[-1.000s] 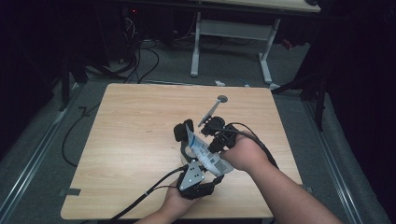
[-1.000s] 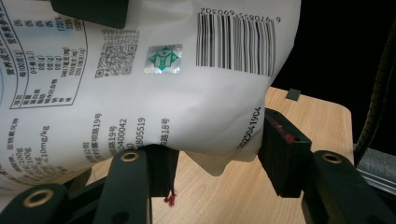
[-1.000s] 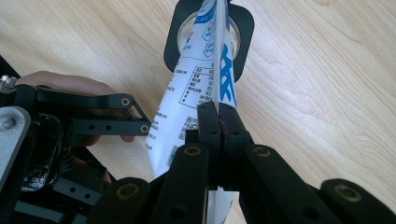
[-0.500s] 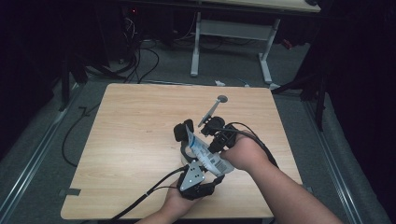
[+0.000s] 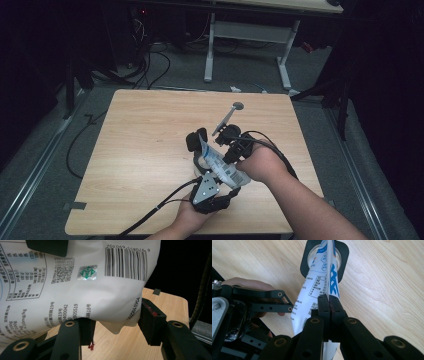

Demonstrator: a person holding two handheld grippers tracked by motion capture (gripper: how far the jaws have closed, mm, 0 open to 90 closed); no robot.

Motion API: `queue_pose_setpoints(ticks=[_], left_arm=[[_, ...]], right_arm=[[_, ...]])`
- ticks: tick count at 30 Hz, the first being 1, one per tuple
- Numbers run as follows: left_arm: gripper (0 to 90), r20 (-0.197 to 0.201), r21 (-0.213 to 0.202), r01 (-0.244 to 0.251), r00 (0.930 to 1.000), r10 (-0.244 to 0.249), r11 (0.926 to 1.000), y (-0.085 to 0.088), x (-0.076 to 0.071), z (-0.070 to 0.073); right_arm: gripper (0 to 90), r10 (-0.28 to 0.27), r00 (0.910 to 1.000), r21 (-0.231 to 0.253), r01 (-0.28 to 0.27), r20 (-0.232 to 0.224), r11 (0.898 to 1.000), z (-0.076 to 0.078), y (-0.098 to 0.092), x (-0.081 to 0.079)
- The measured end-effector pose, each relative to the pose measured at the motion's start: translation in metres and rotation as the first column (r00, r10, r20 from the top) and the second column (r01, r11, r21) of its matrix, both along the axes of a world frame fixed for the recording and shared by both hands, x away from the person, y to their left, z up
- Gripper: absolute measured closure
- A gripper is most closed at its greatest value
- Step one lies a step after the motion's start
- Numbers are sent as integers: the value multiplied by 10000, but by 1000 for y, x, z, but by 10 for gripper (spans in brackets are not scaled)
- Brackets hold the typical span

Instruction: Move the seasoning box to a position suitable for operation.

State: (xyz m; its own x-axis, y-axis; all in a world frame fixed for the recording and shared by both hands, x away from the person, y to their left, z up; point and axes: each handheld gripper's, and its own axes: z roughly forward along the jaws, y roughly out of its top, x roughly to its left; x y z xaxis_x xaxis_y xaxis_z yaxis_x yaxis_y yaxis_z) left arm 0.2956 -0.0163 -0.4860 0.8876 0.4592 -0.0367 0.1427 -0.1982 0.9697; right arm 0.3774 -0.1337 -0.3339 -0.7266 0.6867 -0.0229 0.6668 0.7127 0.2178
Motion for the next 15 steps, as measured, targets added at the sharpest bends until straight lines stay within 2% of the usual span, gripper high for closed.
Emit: queue_pose_setpoints(ticks=[11, 13, 15], left_arm=[[517, 0, -43, 5, 10000, -5, 10000, 0, 1, 1], [517, -6, -75, 1, 10000, -1, 10000, 0, 1, 2], [517, 7, -82, -20, 10000, 20, 10000, 0, 2, 3]], right_arm=[[898, -13, 10000, -34, 13, -13, 10000, 1, 0, 1], [898, -208, 9998, -23, 208, -59, 9998, 2, 1, 0], [898, -27, 10000, -45, 27, 29, 10000, 3, 1, 2]])
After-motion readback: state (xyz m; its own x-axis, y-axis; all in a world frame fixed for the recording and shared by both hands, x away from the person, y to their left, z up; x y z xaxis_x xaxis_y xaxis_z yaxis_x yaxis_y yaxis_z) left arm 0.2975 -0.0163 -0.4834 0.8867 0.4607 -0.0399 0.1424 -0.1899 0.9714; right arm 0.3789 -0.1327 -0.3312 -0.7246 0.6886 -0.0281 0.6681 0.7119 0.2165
